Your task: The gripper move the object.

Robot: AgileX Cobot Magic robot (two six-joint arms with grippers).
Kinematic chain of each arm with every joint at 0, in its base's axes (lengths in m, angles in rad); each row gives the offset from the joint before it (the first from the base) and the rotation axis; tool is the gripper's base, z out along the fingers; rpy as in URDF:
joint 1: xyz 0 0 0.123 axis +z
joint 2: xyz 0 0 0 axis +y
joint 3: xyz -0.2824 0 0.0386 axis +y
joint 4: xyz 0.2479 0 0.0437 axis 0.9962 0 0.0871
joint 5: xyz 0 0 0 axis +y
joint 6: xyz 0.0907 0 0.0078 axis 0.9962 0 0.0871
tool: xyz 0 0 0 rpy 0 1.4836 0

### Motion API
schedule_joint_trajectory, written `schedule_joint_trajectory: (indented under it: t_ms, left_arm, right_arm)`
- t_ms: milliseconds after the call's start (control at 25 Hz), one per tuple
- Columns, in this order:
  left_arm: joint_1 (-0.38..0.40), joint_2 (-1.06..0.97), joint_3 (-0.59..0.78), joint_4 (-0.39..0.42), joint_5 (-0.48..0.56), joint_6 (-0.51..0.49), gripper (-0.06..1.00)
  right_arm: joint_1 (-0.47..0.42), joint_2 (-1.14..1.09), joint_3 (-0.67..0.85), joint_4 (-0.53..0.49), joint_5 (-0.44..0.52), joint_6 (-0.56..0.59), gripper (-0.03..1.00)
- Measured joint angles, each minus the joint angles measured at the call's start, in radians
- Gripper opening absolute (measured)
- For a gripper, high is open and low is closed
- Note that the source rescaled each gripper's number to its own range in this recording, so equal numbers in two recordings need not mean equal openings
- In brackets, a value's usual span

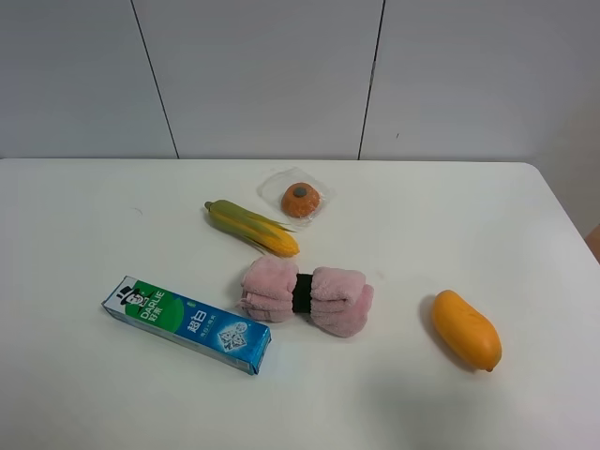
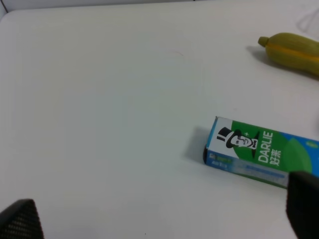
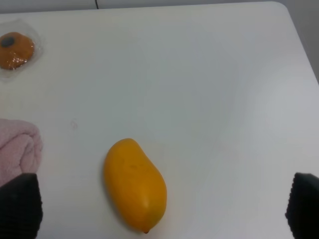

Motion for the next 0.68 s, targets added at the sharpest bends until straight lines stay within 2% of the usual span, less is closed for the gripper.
schedule_joint_trajectory:
  t_ms: [680]
  left_arm:
    - [0.000, 0.000, 0.000, 0.000, 0.000, 0.000, 1.00]
  right_arm:
    - [0.000, 0.000, 0.000, -0.001, 0.000, 0.001, 1.00]
